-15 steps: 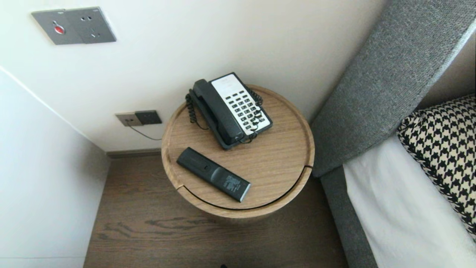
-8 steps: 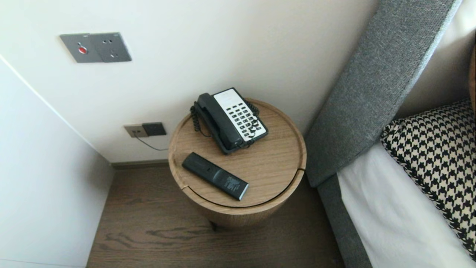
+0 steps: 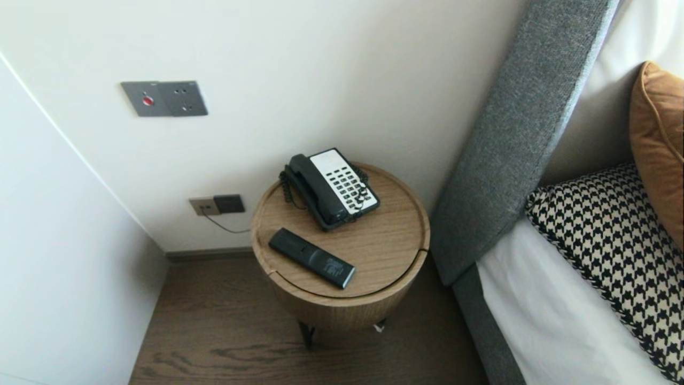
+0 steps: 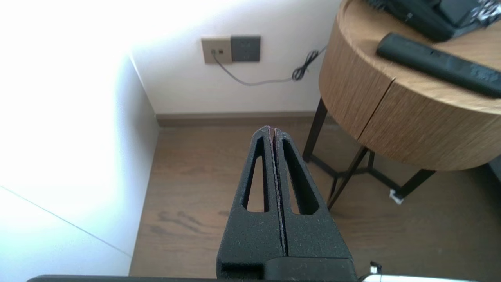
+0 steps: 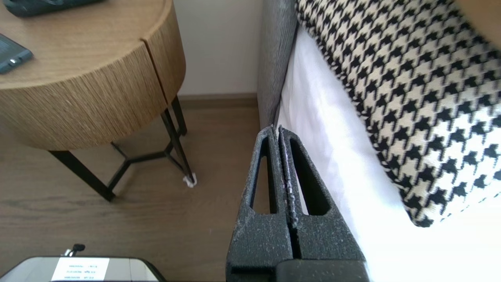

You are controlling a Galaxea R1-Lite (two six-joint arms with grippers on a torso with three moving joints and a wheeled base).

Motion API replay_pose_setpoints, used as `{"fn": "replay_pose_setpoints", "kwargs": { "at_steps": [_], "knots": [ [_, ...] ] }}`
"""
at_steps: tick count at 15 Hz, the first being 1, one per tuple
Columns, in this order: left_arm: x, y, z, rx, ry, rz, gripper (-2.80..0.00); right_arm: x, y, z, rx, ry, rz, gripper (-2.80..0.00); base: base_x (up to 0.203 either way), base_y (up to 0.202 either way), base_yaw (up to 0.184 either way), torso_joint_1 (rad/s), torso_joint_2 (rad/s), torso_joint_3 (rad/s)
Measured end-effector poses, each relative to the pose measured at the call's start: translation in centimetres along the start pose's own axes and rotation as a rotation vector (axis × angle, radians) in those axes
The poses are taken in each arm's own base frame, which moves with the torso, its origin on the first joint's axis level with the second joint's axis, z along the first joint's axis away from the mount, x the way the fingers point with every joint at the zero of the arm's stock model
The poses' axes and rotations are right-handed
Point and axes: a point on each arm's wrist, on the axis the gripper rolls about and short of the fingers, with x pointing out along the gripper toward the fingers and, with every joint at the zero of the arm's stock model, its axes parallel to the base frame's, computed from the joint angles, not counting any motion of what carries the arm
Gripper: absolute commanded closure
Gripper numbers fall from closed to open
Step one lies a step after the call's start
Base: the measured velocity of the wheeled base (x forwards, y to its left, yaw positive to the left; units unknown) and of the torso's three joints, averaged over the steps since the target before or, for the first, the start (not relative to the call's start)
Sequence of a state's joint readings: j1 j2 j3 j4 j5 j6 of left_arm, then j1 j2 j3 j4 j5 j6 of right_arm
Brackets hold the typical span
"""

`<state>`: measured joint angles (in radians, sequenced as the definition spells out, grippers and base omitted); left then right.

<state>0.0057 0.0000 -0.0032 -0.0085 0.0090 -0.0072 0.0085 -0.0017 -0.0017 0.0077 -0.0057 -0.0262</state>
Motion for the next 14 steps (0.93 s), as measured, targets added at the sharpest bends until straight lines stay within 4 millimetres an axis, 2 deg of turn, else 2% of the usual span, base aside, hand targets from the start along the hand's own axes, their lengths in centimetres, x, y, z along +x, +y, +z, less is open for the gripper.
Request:
{"fn": "replay_pose_setpoints", "kwargs": {
  "at_steps": [14],
  "knots": [
    [0.0, 0.0, 0.0, -0.002, -0.001, 0.0, 0.0, 0.0, 0.0, 0.0, 0.0, 0.0, 0.0, 0.0, 0.0, 0.0, 0.0, 0.003, 0.0, 0.203]
  ]
}}
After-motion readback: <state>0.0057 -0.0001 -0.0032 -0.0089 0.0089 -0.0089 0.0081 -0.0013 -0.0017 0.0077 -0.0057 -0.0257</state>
